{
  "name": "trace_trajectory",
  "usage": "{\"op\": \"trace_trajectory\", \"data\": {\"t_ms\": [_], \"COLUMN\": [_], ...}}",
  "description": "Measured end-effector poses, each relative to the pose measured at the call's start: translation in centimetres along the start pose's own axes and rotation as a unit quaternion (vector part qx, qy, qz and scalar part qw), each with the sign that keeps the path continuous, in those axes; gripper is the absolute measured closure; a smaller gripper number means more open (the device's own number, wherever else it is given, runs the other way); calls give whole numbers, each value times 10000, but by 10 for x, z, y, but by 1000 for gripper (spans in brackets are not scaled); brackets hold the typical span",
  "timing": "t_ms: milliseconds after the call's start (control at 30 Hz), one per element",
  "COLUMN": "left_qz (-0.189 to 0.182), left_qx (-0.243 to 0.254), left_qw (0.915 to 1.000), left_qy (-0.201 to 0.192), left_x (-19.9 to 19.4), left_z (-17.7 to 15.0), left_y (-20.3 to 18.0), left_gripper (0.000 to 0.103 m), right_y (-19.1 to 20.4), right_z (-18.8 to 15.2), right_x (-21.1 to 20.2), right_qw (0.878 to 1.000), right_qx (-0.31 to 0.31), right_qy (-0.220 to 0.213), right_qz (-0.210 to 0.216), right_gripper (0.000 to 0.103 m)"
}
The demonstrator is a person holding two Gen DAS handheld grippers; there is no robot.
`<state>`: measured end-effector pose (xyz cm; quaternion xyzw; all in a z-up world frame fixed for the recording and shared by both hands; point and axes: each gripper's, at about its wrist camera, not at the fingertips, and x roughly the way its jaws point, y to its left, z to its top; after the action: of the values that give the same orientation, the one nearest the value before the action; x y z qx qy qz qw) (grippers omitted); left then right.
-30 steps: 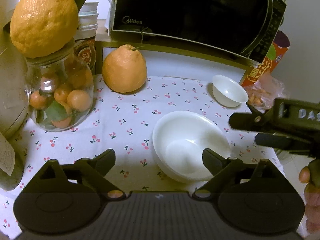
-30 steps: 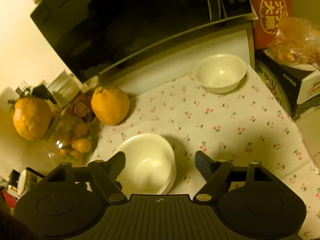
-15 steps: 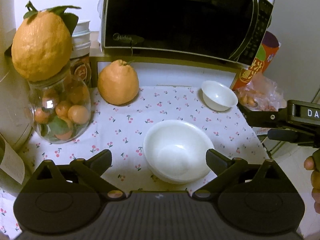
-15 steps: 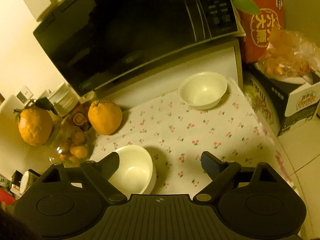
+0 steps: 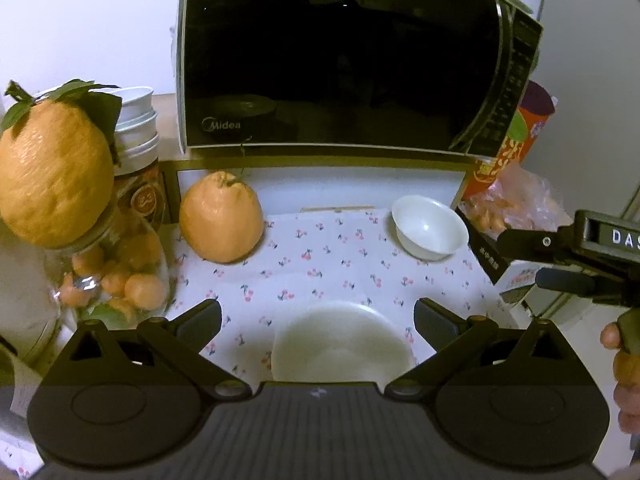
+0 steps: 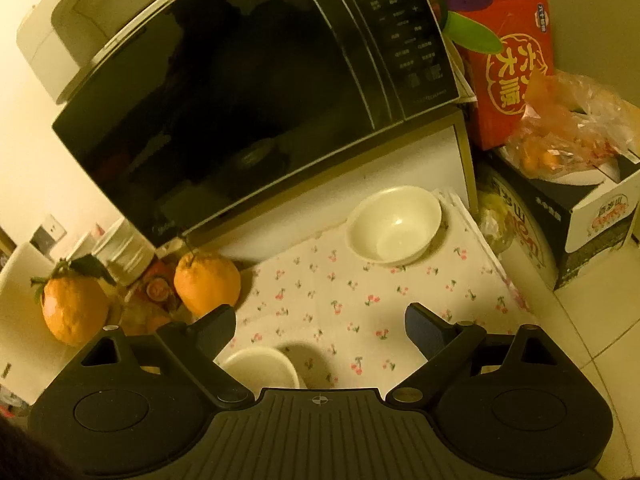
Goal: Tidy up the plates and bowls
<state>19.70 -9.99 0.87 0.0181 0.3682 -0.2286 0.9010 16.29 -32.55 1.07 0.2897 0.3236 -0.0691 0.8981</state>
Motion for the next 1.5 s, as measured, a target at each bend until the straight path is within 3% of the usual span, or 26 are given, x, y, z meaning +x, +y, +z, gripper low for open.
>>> {"op": "trace_trajectory", "data": {"t_ms": [300, 567, 767, 867, 1067, 1167, 1433, 1500], "left_qz": [-181, -108, -296, -430, -750, -871, -968, -981], "left_qx": [-198, 201, 150, 108, 241, 281, 241, 184], "left_qw": [9996, 9997, 9994, 9990, 9968, 9957, 9949, 9949], "left_qy": [-96, -48, 63, 107, 106, 125, 159, 166], "left_x": [31, 76, 114, 131, 155, 164, 180, 182], "left_z": [30, 44, 50, 52, 59, 60, 57, 55], "left_y": [-8, -35, -47, -52, -63, -68, -69, -69], "left_gripper": [0, 0, 1, 3, 20, 29, 60, 66], "right_y": [-20, -67, -111, -125, -141, -145, -151, -151], "right_z": [22, 27, 27, 28, 30, 29, 25, 25], "right_x": [30, 68, 92, 100, 110, 114, 123, 125], "right_qw": [9987, 9912, 9784, 9708, 9631, 9630, 9701, 9714], "right_qx": [496, 1206, 1926, 2216, 2503, 2542, 2350, 2307], "right_qy": [-70, -92, -101, -134, -259, -293, -343, -346], "right_qz": [-10, 531, 749, 903, 959, 850, 492, 448], "right_gripper": [10, 10, 10, 10, 11, 19, 61, 66]}}
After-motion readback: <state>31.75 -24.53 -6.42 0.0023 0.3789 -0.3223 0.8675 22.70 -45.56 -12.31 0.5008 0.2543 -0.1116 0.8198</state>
